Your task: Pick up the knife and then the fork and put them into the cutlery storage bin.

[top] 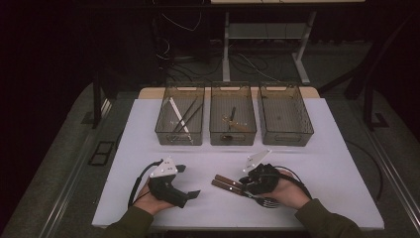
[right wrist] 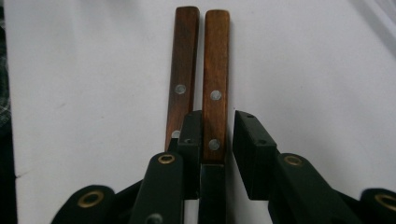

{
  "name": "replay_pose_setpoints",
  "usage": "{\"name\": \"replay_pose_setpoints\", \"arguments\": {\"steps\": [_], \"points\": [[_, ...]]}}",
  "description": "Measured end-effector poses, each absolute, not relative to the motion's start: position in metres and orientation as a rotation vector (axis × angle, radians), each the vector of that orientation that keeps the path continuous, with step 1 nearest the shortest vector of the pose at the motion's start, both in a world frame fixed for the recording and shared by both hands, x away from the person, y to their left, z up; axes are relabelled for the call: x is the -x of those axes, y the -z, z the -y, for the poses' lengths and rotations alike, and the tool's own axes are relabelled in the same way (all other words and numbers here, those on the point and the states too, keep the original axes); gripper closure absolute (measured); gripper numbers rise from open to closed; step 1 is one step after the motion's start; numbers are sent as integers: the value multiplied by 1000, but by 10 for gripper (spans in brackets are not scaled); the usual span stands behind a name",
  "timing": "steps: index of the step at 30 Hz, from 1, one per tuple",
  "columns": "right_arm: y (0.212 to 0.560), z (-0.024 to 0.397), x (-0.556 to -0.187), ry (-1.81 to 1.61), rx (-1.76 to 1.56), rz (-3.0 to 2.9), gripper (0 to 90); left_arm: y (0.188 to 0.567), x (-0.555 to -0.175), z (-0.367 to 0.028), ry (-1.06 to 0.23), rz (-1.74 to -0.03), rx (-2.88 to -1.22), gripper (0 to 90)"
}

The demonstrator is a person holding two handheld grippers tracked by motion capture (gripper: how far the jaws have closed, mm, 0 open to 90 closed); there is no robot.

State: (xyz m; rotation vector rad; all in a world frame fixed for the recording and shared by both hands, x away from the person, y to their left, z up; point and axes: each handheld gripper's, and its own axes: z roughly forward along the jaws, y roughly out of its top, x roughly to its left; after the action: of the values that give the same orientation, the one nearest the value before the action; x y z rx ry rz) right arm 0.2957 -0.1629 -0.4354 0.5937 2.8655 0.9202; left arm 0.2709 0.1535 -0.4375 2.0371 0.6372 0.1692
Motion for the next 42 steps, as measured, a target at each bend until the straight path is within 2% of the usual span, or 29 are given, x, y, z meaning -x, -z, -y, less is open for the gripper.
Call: {"name": "replay_pose_setpoints", "arguments": {"steps": [11,34,42], "points": [[436,160,-297,-871,-567,-2875,733,438,-271,-153,-169,-637,-2038,0],[419,110,-320,-276,-580,-3071,756,437,-270,-150,-172,-620,-2038,0],[418,107,-319,-248,-553,-3064,766,436,-270,-151,-171,-619,-2038,0]]}}
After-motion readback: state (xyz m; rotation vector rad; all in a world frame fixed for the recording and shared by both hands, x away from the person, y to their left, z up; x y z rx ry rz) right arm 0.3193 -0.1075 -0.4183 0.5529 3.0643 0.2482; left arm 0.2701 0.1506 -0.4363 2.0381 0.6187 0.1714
